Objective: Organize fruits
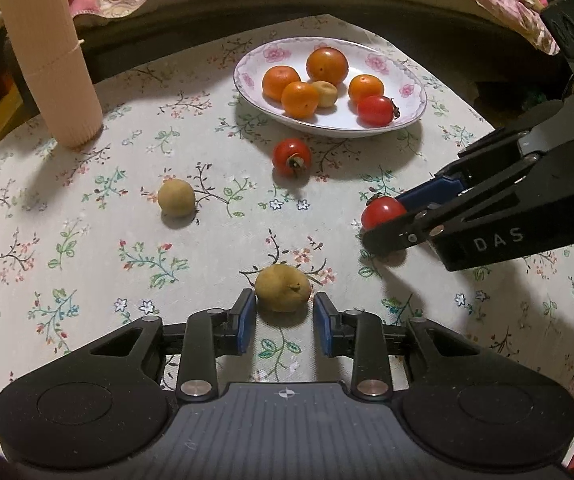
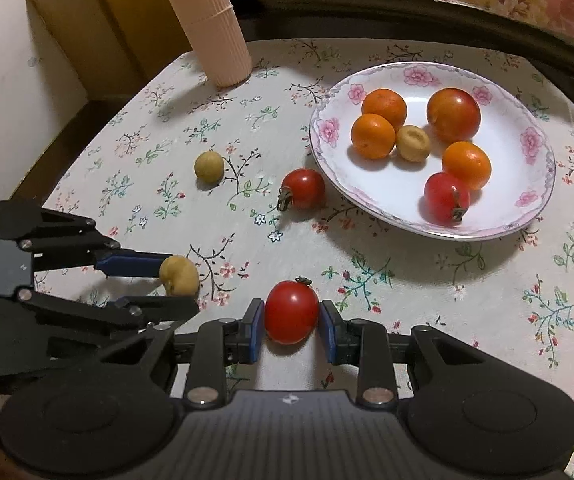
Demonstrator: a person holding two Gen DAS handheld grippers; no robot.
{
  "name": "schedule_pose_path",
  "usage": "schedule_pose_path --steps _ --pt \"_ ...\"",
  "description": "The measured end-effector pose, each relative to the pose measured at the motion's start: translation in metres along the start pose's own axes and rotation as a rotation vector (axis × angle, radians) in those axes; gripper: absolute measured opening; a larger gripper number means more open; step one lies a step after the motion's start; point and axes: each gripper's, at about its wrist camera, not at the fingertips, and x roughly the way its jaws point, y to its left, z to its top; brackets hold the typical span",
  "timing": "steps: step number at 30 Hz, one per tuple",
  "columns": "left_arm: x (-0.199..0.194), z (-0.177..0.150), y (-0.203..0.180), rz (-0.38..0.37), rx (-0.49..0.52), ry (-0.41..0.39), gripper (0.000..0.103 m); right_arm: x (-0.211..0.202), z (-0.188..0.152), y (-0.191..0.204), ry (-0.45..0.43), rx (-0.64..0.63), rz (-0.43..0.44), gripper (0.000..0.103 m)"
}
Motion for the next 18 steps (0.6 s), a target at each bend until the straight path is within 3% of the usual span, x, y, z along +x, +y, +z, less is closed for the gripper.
schedule_pose_path --steps 5,18 --pt "0.0009 0.0011 -0.0026 -0.006 0.007 -0.011 0.055 0.0003 0.0004 0.0039 -0.001 -0.019 -0.007 0.033" --pt "0.0072 0.0033 -0.0039 0.017 0.024 -0.017 0.063 -0.0006 -0.0017 -0.0006 0.005 0.005 0.008 0.038"
